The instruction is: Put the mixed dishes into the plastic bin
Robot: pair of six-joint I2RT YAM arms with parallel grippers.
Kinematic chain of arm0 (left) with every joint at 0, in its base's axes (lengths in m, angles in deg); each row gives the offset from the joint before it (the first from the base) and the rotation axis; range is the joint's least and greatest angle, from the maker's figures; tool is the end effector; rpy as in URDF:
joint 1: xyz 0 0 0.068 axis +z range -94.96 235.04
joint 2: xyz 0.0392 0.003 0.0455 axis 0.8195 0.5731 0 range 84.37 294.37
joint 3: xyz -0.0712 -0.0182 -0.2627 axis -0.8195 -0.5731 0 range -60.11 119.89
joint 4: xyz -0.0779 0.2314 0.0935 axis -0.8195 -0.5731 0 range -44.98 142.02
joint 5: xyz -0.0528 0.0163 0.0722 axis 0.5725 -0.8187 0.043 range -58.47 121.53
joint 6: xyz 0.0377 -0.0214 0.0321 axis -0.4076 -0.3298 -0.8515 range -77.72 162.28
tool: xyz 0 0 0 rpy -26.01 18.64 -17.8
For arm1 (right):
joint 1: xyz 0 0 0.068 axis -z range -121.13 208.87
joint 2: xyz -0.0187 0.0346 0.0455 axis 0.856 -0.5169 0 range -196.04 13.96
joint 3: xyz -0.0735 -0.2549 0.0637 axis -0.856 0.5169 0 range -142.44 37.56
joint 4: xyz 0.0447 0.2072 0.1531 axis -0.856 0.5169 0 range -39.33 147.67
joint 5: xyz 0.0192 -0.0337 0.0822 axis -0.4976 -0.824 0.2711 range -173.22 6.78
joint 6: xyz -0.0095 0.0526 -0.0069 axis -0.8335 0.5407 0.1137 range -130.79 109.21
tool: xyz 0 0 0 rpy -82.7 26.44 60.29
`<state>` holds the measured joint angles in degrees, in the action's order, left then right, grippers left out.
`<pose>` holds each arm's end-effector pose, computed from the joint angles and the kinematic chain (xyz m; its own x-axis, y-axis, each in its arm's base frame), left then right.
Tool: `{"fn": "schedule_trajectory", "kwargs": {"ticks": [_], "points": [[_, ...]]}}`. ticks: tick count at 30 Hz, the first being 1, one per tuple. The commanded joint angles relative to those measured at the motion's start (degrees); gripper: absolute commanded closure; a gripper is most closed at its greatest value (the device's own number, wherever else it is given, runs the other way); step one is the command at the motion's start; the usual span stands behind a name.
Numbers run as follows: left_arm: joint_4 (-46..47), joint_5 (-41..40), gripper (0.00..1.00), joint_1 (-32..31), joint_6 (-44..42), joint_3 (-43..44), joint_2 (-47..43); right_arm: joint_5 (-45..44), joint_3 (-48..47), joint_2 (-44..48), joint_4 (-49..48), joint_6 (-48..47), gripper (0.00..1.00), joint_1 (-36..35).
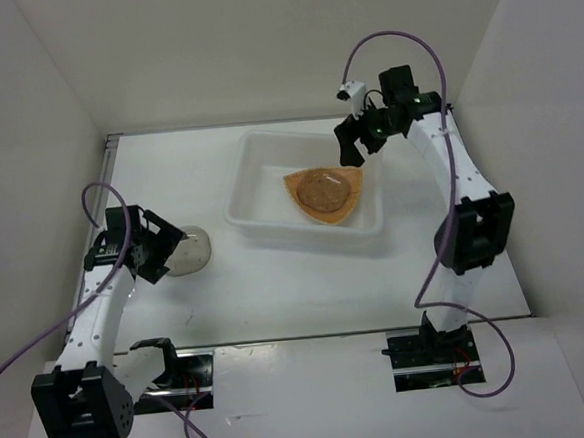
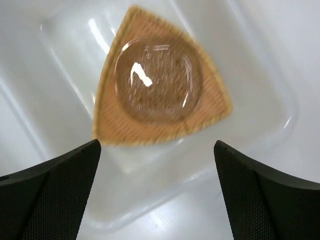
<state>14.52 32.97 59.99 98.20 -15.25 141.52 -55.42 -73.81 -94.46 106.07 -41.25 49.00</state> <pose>0.1991 0.0163 0.2580 -0.3679 -0.8631 -0.3459 -0.6695 0.5041 -0.5456 0.4004 0.0865 0.3529 -0.4544 -0.5343 -0.7128 -0.7680 0.6404 0.0097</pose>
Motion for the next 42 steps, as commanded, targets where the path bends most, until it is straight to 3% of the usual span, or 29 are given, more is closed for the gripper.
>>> {"fn": "schedule_trajectory", "kwargs": {"ticks": [1, 5, 7, 9, 13, 16, 25, 32, 39, 42], "points": [[6.82, -0.11, 0.00, 3.92, -0.26, -0.92, 3.75, -3.41, 17.34, 9.26, -8.69, 4.08, 0.02, -0.06], [4.98, -10.72, 0.00, 3.22, -3.36, 6.18, 11.56, -12.04, 34.24, 21.46, -13.46, 7.77, 0.02, 1.16], [4.36, -12.59, 0.00, 3.22, -4.68, 7.69, 14.21, -16.97, 37.97, 26.04, -15.31, 9.36, 0.02, 2.66], [4.88, -13.21, 0.00, 3.22, -4.68, 8.31, 18.51, -20.13, 41.66, 28.17, -15.93, 10.67, 0.02, 3.19], [4.37, -14.08, 0.00, 3.22, -5.30, 9.63, 26.24, -38.55, 47.20, 31.60, -24.17, 17.00, 0.02, 4.59], [4.36, -16.45, 0.00, 3.22, -7.40, 11.03, 27.31, -45.61, 52.82, 32.40, -28.40, 19.46, 0.02, 5.99], [6.11, -19.45, 0.00, 3.22, -11.54, 9.11, 28.37, -45.72, 53.46, 34.07, -27.89, 21.49, 0.02, 9.69], [12.18, -10.84, 0.05, 3.22, -12.33, 5.07, 29.87, -40.89, 45.90, 34.59, -24.37, 20.79, 0.02, 9.69], [14.90, -7.76, 0.24, 3.22, -11.71, 3.39, 31.10, -43.07, 40.80, 33.02, -25.86, 19.04, 0.02, 9.69], [16.04, -6.62, 0.41, 3.22, -11.10, 2.78, 32.33, -45.53, 40.80, 33.01, -27.26, 18.51, 0.02, 9.69]]}}
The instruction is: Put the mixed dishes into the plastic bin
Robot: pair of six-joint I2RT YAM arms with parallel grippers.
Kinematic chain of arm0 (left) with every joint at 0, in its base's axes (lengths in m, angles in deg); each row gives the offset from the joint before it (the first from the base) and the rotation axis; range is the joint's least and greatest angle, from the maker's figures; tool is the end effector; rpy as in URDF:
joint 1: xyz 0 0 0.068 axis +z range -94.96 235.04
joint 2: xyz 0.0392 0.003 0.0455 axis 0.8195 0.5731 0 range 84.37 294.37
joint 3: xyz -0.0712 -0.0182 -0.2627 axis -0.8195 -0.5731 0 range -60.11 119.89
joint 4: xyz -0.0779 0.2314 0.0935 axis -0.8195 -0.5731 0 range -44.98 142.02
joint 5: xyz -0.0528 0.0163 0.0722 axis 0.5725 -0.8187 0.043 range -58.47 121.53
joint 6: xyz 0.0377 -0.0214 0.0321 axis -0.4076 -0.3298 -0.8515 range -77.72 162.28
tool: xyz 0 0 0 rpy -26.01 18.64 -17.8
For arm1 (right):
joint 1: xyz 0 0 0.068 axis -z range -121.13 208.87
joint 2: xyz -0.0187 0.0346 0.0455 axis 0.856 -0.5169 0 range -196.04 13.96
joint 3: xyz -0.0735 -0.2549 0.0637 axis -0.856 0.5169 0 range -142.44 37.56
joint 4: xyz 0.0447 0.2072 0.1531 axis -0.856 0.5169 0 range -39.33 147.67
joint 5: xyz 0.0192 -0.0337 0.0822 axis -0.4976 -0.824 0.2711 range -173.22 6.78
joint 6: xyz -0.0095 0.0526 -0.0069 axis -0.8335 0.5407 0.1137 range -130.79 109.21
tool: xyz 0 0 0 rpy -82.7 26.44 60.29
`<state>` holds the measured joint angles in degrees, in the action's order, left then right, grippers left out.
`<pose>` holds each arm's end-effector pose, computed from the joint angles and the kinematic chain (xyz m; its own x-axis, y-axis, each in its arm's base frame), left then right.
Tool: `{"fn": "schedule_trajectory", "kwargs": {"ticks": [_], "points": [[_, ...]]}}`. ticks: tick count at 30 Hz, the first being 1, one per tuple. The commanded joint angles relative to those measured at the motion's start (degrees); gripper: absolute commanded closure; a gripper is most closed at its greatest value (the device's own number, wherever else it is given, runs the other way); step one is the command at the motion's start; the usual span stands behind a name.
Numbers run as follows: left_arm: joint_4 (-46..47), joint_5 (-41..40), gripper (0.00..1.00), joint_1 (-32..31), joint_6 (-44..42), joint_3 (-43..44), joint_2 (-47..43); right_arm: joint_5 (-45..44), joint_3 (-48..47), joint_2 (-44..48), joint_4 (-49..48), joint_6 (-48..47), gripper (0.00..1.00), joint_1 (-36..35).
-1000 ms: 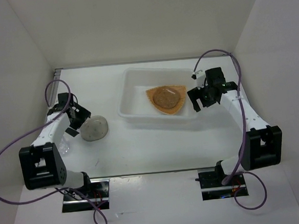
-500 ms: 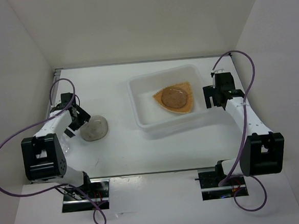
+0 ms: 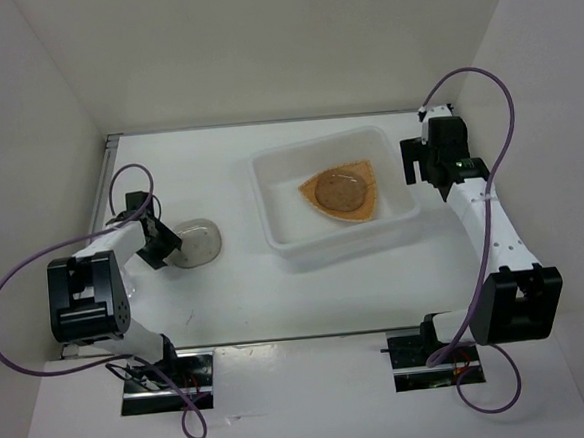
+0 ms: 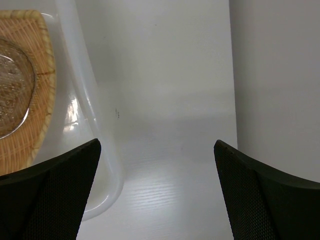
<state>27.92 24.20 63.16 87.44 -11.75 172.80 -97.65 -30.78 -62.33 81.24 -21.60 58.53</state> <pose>0.2830 0.0449 0.1671 -0.4897 -0.7804 -0.3888 -0.7695 0.5965 -0.2281 0.2932 -0.0071 0.3280 -0.6472 -0.1855 -0.7394 0.0691 0.9517 -0.2993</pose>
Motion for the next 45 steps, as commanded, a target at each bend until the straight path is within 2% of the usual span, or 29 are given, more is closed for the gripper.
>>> {"fn": "schedule_trajectory", "kwargs": {"ticks": [1, 6, 8, 11, 13, 15, 18, 19, 20, 21, 22, 24, 25, 28, 29, 31, 32, 35, 36, 45], "points": [[2.65, 2.76, 0.44, 0.05, -0.34, -1.33, 1.83, -4.10, -1.72, 0.88, -3.14, -1.14, 0.02, 0.16], [3.79, 4.78, 0.60, 0.05, -0.34, -1.95, 3.86, -8.50, 1.71, 0.35, -5.42, -1.14, 0.02, 0.69], [4.41, 4.78, 0.60, 0.05, -0.34, -2.48, 4.91, -9.21, 2.41, 0.35, -5.43, -1.14, 0.02, 1.21], [5.11, 4.78, 0.50, 0.05, 0.18, -2.48, 5.53, -10.60, 3.64, 0.35, -6.65, -1.76, 0.02, 1.22], [5.82, 5.31, 0.50, 0.05, 0.18, -2.48, 6.05, -11.14, 4.52, 0.35, -7.36, -2.29, 0.02, 1.74], [5.82, 5.92, 0.57, 0.05, 0.18, -1.78, 6.59, -12.98, 5.67, -1.04, -8.07, -2.81, 0.02, 1.75], [5.82, 7.06, 0.75, 0.05, 0.18, -1.78, 7.11, -12.99, 6.46, -3.06, -7.54, -2.81, 0.02, 2.27], [5.82, 7.07, 0.89, 0.05, 0.18, -1.78, 7.11, -12.99, 6.46, -3.07, -7.54, -2.81, 0.04, 2.27], [5.82, 7.07, 0.96, 0.05, 0.18, -1.78, 7.11, -14.12, 6.46, -3.86, -7.54, -2.81, 0.06, 2.27], [5.82, 7.07, 1.00, 0.05, 0.18, -1.78, 7.11, -14.13, 6.46, -3.86, -7.54, -2.81, 0.10, 2.79], [5.82, 7.07, 1.00, 0.05, 0.18, -1.78, 7.11, -14.74, 6.98, -4.47, -7.54, -2.81, 0.19, 2.80], [5.82, 7.07, 1.00, 0.05, 0.18, -1.78, 6.59, -15.36, 6.99, -5.00, -8.24, -2.81, 0.30, 2.80], [5.29, 7.07, 1.00, 0.05, 0.18, -1.78, 5.37, -15.36, 7.60, -5.01, -8.24, -2.81, 0.41, 2.80], [4.24, 7.60, 1.00, 0.05, 0.18, -0.38, 2.47, -15.36, 8.21, -5.53, -8.77, -3.34, 0.56, 2.80], [3.62, 8.29, 1.00, 0.05, 0.18, 0.67, 1.59, -15.36, 8.22, -6.06, -8.77, -3.34, 0.66, 2.80], [3.01, 9.00, 1.00, 0.05, 1.50, 2.08, -0.87, -13.79, 8.22, -6.58, -7.28, -2.82, 0.75, 2.80], [2.31, 9.87, 1.00, 0.05, 1.50, 3.92, -1.67, -12.99, 8.22, -6.59, -6.75, -2.81, 0.83, 2.80], [1.77, 11.90, 1.00, 0.05, 2.91, 7.18, -4.48, -8.86, 7.70, -7.20, -4.56, -2.81, 0.96, 2.80], [1.25, 12.86, 1.00, -0.47, 3.69, 9.62, -5.01, -7.20, 7.69, -7.20, -3.94, -2.29, 1.00, 2.80], [0.72, 18.66, 1.00, -2.14, 8.36, 20.28, -5.72, -0.16, 7.16, -6.68, 1.51, -0.97, 1.00, 2.18]]}}
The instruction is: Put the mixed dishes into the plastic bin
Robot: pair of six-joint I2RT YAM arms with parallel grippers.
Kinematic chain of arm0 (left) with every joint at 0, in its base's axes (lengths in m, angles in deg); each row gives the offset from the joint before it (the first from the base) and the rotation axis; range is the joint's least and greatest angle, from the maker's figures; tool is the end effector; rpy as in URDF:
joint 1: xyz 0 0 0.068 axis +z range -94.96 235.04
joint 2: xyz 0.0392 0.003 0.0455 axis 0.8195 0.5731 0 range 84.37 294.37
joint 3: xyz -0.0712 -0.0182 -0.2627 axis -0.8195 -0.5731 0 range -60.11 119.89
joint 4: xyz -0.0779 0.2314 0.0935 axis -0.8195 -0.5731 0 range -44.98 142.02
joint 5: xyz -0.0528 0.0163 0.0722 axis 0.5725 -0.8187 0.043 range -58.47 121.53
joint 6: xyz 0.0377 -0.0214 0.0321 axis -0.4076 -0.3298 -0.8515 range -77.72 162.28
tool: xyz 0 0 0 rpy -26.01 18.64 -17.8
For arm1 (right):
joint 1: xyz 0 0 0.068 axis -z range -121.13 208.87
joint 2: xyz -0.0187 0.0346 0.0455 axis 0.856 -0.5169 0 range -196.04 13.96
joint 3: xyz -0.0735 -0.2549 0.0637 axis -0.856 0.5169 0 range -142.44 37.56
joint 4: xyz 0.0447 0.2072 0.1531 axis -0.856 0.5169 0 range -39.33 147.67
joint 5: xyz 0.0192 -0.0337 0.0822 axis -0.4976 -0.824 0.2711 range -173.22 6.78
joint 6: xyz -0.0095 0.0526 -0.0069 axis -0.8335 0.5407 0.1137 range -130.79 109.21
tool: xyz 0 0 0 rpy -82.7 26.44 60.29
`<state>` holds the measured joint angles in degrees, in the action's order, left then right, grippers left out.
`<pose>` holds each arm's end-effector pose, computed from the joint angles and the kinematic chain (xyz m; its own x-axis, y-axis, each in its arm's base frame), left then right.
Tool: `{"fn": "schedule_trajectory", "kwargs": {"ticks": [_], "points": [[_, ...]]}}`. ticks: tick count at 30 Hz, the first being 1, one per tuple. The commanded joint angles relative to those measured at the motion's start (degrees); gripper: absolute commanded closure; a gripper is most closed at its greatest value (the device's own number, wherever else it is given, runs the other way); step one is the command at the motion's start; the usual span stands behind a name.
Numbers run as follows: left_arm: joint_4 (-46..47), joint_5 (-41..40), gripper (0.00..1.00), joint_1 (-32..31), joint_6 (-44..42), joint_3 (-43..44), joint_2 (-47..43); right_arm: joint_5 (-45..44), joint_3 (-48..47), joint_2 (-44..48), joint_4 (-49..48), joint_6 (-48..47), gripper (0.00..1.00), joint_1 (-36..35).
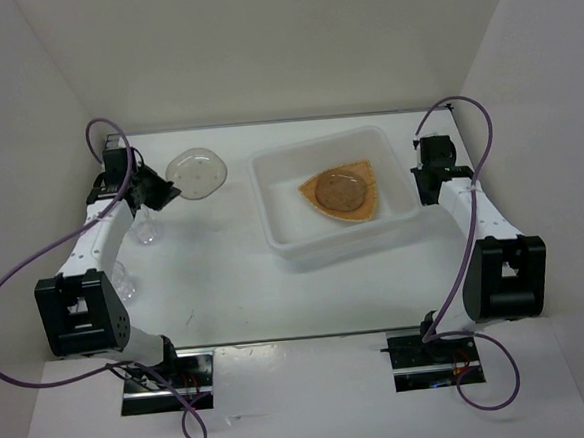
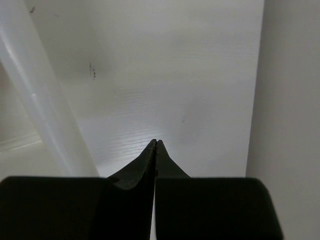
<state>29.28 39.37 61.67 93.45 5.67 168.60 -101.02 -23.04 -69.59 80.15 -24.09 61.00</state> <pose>0.3255 0.0329 0.2835 -0.4002 -0.8236 -0.4019 -0.5174 0.5650 -0.6427 0.3045 -0.0222 0.2501 -0.8218 -0.1887 -0.5377 0.0335 0.9259 -0.3762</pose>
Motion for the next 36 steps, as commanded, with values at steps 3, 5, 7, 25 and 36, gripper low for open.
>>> {"fn": "schedule_trajectory", "kwargs": {"ticks": [3, 5, 7, 25, 36], "points": [[-0.64, 4.12, 1.00, -1.27, 3.67, 5.06, -1.52, 4.79, -0.57, 1.80, 3.92, 2.14, 1.00, -0.81], [-0.64, 5.34, 1.00, -1.80, 4.19, 6.11, -1.52, 6.88, -0.57, 1.81, 5.40, 2.14, 1.00, -1.33], [-0.64, 7.10, 1.00, -2.32, 4.89, 8.04, -1.52, 9.09, -1.19, 2.43, 6.73, 2.14, 1.00, -1.34], [-2.55, 14.84, 1.00, -27.19, 2.71, 40.47, 25.71, 27.83, -4.26, 6.20, 14.38, -3.22, 1.00, -1.87], [-7.76, 9.48, 1.00, -34.85, -1.08, 46.81, 39.87, 4.79, -2.16, 9.72, 7.97, -0.41, 1.00, -1.34]]}}
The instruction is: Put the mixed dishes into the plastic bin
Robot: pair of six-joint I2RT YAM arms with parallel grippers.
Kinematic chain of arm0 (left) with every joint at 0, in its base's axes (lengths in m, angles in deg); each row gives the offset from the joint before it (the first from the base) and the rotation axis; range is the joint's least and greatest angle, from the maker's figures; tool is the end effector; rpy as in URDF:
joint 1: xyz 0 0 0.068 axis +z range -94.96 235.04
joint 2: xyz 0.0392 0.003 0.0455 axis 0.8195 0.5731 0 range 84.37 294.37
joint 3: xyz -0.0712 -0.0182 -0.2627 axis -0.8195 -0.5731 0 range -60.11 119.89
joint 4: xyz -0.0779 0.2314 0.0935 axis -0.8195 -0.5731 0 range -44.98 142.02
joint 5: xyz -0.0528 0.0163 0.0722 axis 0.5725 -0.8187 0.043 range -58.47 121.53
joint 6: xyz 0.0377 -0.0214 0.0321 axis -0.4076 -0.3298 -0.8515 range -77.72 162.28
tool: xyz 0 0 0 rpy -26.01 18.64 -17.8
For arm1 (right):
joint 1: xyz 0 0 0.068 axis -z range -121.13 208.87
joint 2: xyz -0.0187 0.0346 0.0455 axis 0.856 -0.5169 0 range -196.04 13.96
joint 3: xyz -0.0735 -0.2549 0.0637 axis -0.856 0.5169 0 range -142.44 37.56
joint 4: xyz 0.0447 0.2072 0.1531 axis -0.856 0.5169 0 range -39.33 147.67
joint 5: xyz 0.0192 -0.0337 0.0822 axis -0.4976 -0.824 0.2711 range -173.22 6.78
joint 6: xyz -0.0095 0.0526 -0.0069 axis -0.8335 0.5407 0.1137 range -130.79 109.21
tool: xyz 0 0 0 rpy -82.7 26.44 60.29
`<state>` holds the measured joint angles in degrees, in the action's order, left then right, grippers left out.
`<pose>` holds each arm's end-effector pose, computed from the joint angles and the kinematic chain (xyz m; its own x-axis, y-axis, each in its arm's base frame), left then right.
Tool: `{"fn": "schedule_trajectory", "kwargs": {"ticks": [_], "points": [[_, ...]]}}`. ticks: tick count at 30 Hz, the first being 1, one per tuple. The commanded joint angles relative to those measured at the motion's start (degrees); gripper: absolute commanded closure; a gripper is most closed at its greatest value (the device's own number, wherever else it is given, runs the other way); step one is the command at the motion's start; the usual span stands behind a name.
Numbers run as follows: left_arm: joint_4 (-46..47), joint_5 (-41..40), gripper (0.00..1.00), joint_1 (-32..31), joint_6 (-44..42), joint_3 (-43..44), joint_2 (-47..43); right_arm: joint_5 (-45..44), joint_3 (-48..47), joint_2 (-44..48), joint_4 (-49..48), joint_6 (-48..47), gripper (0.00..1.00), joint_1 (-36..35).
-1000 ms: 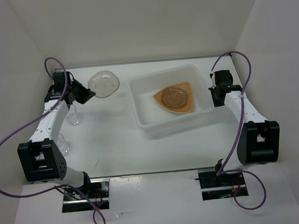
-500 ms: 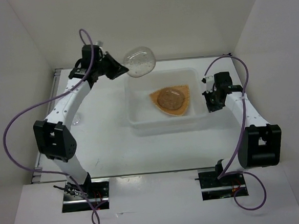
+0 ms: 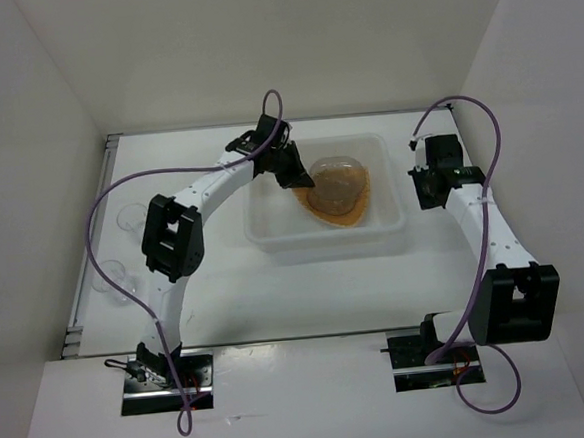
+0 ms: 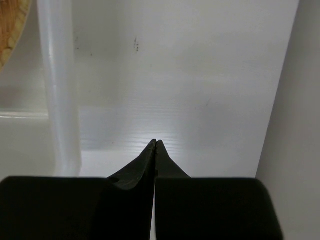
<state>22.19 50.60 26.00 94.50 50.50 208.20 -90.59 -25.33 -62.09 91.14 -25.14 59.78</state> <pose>0.4296 -0.2519 0.2617 -0.8931 -0.3588 -0.2715 -0.0629 0.6970 -0.7143 0.2733 -0.0089 0.2844 -0.8027 -0.2331 -0.5489 -0.1106 0.9626 -0.2472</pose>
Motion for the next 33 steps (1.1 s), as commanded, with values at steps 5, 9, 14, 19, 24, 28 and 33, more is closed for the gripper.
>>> {"fn": "schedule_trajectory", "kwargs": {"ticks": [5, 9, 14, 19, 24, 28, 33], "points": [[-2.87, -3.78, 1.00, 0.30, -5.28, 2.68, 4.31, -6.16, 3.47, 2.75, -2.50, 3.01, 1.00, 0.41], [-3.39, -5.26, 1.00, 0.30, -7.66, 4.34, 7.12, -6.77, 4.18, 3.27, -3.02, 3.01, 1.00, 0.41], [-8.49, -7.20, 1.00, -0.23, -12.85, 10.32, 12.22, -7.30, 5.23, 3.28, -3.55, 3.54, 1.00, 0.41], [-8.50, -7.82, 0.64, -0.23, -15.66, 12.26, 12.22, -6.78, 5.24, 3.28, -4.08, 3.54, 1.00, 0.41], [-13.41, -11.24, 0.11, -0.23, -17.07, 17.78, 10.57, -6.77, 5.76, 2.75, -4.60, 3.54, 1.00, 0.41], [-15.18, -24.20, 0.01, 0.38, -15.15, 13.62, -0.93, -6.77, 6.29, 2.75, -4.61, 3.54, 1.00, 0.41], [-7.80, -23.20, 0.01, 10.83, -7.42, -5.73, -22.73, -6.25, 6.29, 2.75, -5.14, 3.54, 1.00, 0.41]]}}
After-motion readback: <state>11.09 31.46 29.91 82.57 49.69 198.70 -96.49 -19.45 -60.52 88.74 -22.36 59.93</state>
